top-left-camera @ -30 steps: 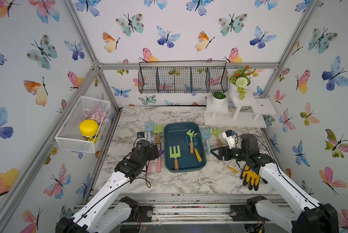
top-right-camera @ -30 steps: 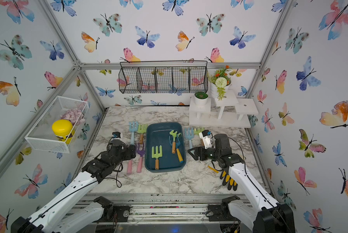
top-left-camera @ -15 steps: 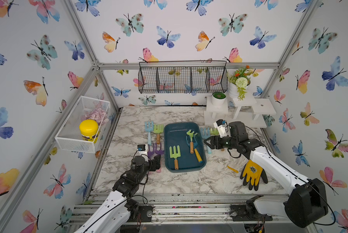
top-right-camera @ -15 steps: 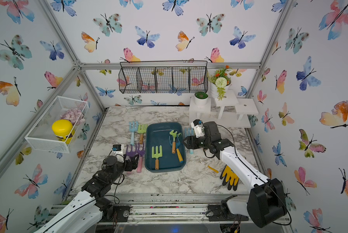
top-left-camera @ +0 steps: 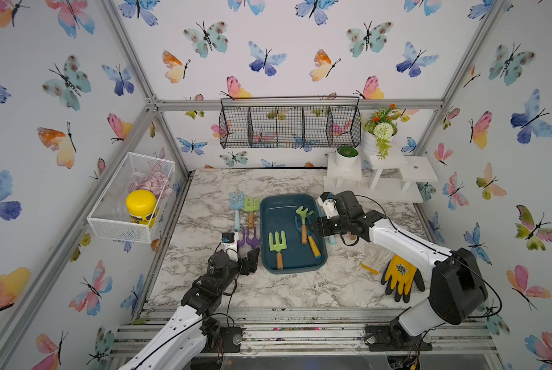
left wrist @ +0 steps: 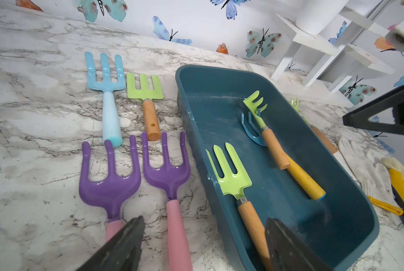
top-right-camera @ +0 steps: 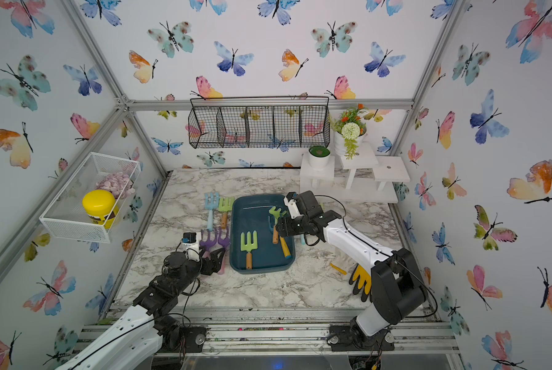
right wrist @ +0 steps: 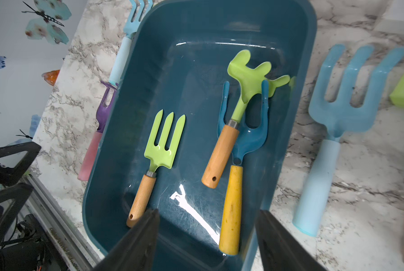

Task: Take the hand rake out of the storage box
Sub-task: Pick up the rake from the storage box.

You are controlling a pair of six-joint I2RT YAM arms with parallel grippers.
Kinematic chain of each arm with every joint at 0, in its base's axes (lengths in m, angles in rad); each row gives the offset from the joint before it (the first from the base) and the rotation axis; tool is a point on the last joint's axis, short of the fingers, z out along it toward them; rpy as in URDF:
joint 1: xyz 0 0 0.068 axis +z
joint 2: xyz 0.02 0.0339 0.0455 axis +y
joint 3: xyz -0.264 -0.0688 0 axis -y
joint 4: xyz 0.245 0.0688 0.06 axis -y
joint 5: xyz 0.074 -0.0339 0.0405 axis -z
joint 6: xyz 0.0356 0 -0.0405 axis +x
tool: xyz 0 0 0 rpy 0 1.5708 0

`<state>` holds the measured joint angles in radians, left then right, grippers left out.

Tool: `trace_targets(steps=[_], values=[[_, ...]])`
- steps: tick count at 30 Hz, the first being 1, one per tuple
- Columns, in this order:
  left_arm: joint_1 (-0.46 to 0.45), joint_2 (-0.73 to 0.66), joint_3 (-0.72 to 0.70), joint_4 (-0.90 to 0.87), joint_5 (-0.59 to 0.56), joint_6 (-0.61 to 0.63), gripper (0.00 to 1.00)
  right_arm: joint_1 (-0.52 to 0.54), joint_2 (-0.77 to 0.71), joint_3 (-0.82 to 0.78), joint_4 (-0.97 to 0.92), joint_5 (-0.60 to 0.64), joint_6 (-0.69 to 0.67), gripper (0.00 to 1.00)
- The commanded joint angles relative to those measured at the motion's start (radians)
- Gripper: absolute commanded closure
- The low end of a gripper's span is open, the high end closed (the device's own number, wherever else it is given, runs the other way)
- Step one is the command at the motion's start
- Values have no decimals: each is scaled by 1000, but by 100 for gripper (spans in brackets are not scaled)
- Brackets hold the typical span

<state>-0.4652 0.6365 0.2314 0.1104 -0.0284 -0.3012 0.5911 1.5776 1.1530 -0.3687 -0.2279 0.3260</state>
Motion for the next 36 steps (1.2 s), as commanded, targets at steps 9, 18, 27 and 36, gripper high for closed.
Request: trace_targets(steps=[9,18,27,36], values=[[-3,7,-14,48,-14,-5,15,30,170,126,-57,88,-10,41],[-3,51,-7,60,-32,-10,16,49,299,215,-75,108,-12,44],[-4,79,-1,64,-32,-10,17,50,414,265,-90,126,4,44],[-4,91,0,70,-24,-10,17,51,483,322,-82,116,18,46]])
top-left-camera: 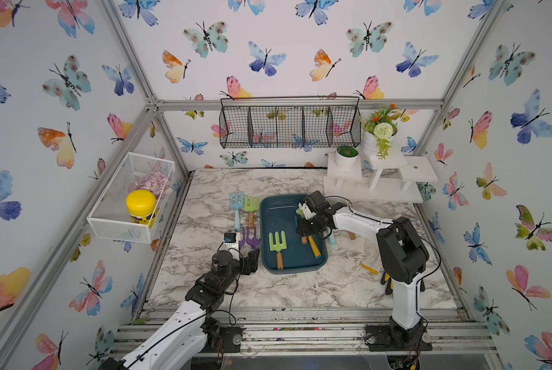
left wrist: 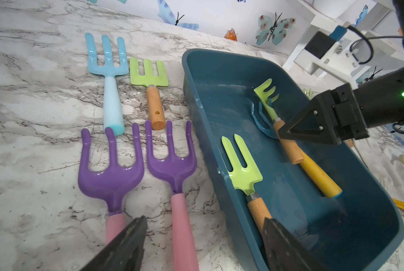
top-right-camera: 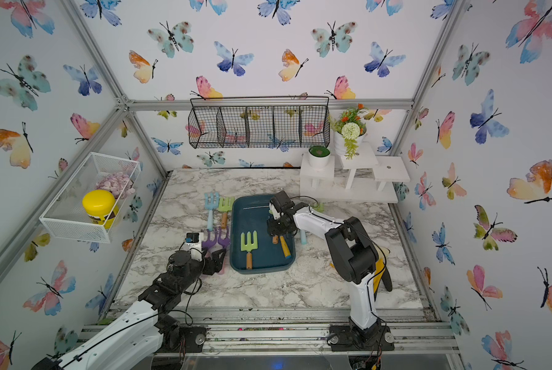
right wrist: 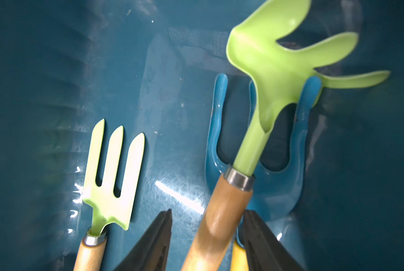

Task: Take the hand rake out of the storage box
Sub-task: Pick up the rake from the storage box.

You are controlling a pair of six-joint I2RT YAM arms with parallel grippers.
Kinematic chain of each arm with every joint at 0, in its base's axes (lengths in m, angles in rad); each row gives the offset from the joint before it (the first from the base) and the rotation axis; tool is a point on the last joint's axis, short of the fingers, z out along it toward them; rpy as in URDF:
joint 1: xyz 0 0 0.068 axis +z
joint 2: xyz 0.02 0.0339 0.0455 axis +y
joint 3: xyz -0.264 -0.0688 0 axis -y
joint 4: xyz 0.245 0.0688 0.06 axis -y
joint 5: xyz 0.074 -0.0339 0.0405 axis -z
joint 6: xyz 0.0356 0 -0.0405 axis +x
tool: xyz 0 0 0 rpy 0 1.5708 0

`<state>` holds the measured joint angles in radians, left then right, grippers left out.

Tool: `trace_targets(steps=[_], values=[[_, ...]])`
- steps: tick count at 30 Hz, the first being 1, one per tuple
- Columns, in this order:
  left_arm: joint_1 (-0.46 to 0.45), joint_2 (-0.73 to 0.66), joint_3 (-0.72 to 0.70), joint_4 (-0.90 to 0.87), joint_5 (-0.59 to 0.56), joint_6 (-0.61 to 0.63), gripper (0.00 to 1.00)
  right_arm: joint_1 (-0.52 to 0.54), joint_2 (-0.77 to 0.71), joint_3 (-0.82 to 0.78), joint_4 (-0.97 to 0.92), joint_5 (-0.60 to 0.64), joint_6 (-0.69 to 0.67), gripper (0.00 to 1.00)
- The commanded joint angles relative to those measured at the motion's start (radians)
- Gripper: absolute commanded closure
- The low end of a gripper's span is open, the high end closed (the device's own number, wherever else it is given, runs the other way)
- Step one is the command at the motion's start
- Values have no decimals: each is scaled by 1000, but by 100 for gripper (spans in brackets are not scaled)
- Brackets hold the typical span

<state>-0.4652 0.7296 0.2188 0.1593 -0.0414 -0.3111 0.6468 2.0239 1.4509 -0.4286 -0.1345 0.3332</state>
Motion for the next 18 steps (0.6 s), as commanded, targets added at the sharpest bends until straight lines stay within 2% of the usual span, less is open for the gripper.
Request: trace_targets(steps=[1,8,18], values=[[-4,-1,14,21,-10,0,17,-5,44,30,-22,24,11,47],[-4,11,17,20,-18,-3,17,-4,76,43,-21,50,33,51],[-3,22,21,20,-17,-5,18,-3,61,30,-17,90,53,67]])
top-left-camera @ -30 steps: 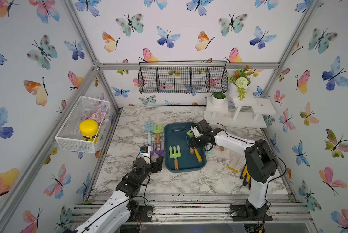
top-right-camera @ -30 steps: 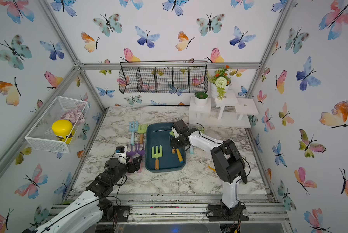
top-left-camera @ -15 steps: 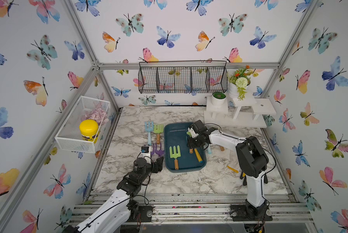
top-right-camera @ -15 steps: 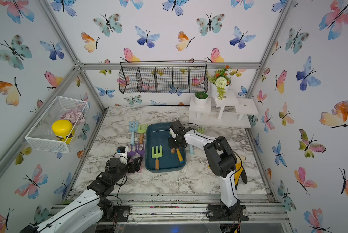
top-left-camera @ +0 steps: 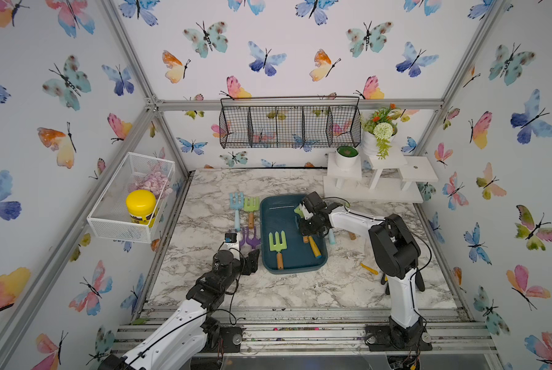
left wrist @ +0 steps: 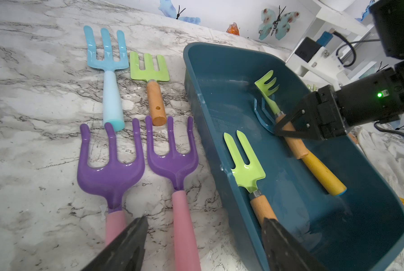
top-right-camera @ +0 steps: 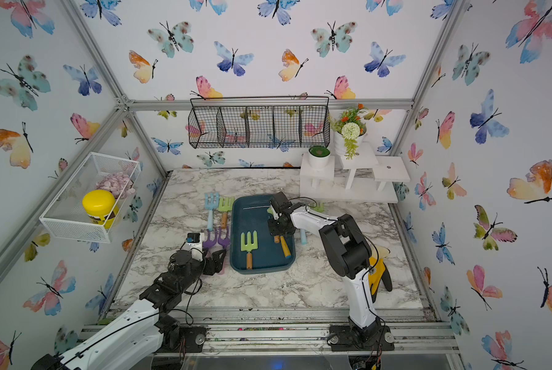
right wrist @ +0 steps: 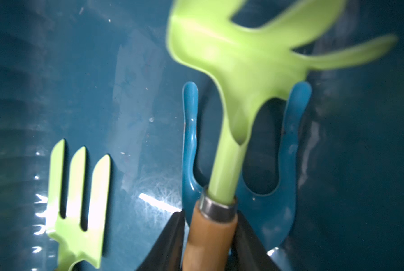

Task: Take the hand rake out of the storage box
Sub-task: Pick up the rake from the storage box.

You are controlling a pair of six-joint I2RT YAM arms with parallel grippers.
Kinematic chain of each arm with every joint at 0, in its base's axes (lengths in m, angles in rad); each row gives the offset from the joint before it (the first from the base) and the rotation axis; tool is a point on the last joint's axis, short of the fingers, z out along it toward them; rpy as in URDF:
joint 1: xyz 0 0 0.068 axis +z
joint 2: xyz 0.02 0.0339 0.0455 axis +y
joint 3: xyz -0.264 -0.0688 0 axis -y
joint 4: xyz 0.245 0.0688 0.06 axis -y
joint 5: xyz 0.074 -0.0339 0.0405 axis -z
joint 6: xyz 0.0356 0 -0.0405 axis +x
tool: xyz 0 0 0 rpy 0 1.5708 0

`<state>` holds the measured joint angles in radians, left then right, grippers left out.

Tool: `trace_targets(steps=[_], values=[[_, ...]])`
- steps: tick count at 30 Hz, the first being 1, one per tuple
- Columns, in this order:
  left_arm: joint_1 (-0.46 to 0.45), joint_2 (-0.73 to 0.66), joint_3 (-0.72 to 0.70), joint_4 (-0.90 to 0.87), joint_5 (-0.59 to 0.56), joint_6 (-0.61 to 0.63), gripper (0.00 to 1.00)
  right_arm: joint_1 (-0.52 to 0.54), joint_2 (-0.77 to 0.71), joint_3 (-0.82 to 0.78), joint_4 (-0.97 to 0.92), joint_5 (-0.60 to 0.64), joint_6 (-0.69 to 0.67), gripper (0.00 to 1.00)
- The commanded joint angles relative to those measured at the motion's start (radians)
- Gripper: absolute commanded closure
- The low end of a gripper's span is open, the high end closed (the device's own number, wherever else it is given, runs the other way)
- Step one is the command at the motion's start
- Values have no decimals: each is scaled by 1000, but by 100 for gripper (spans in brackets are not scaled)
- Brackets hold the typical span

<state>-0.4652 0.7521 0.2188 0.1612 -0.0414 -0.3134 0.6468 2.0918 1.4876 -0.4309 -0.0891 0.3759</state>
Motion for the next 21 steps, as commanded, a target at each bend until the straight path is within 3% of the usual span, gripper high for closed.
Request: trace_targets(steps=[1,21], values=[[-4,0,21,18,-19,-2,18,-3,-19,-15,-12,50,11,67],[-3,15,24,22,-12,-1,18,7,-329,-123,44,2,-17,75]])
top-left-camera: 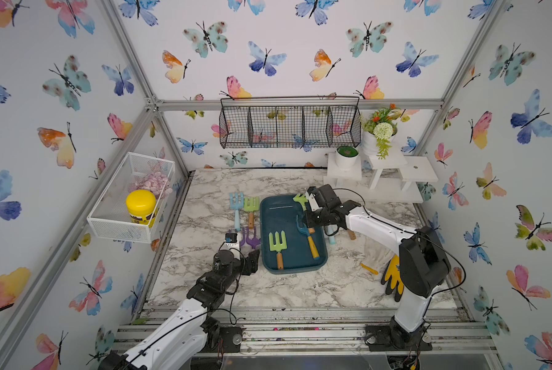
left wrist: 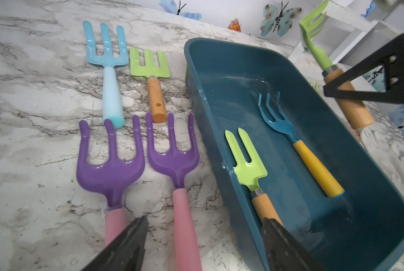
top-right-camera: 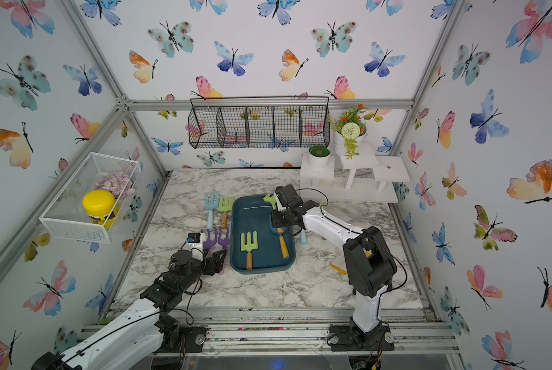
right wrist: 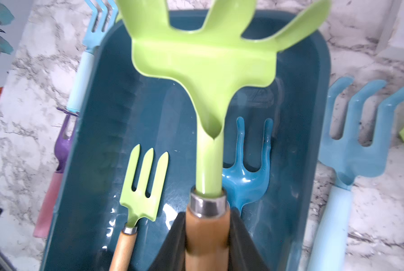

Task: Take the hand rake out of the storage box
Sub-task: Pick up the rake from the storage box, then place the rake at the center of the board.

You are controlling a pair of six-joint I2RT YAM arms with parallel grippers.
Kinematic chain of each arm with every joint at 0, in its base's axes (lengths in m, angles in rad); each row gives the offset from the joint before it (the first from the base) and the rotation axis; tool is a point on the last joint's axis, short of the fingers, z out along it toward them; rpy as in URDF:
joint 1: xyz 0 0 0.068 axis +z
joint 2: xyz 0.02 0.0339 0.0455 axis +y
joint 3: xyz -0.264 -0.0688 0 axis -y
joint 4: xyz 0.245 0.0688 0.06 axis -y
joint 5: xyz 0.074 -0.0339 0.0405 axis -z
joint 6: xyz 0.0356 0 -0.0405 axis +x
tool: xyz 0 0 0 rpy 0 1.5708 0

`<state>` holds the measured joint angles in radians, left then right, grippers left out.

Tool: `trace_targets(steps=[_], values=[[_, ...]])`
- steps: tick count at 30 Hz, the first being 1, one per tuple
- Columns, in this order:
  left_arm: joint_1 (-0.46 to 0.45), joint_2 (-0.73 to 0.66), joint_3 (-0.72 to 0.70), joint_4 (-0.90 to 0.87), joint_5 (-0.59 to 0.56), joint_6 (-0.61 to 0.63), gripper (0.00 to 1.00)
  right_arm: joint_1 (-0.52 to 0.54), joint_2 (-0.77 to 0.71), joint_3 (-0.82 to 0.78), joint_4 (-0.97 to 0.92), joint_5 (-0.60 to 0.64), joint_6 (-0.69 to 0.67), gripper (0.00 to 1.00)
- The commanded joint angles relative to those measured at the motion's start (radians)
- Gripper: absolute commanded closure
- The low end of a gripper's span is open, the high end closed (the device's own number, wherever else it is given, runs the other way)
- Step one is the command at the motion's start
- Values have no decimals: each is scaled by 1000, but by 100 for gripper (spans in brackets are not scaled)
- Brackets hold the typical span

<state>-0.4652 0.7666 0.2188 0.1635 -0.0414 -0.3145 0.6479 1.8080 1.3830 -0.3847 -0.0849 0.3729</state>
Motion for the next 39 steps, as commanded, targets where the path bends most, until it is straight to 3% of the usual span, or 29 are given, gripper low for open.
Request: trace_targets(steps=[1,9,17,22,33,39], values=[[-3,0,24,20,-11,0,18,6,-64,-24,-10,9,-17,75],[-4,11,27,22,-7,3,18,6,-212,-103,-90,125,-46,75],[-3,10,27,22,-4,1,18,6,-386,-294,-137,231,9,73],[-4,10,25,22,-3,0,18,-47,-443,-383,-119,245,13,73],[-3,11,27,22,-2,0,18,-275,-359,-401,-54,197,-93,74],[-3,15,28,25,4,2,18,-375,-255,-330,-60,212,-167,74]])
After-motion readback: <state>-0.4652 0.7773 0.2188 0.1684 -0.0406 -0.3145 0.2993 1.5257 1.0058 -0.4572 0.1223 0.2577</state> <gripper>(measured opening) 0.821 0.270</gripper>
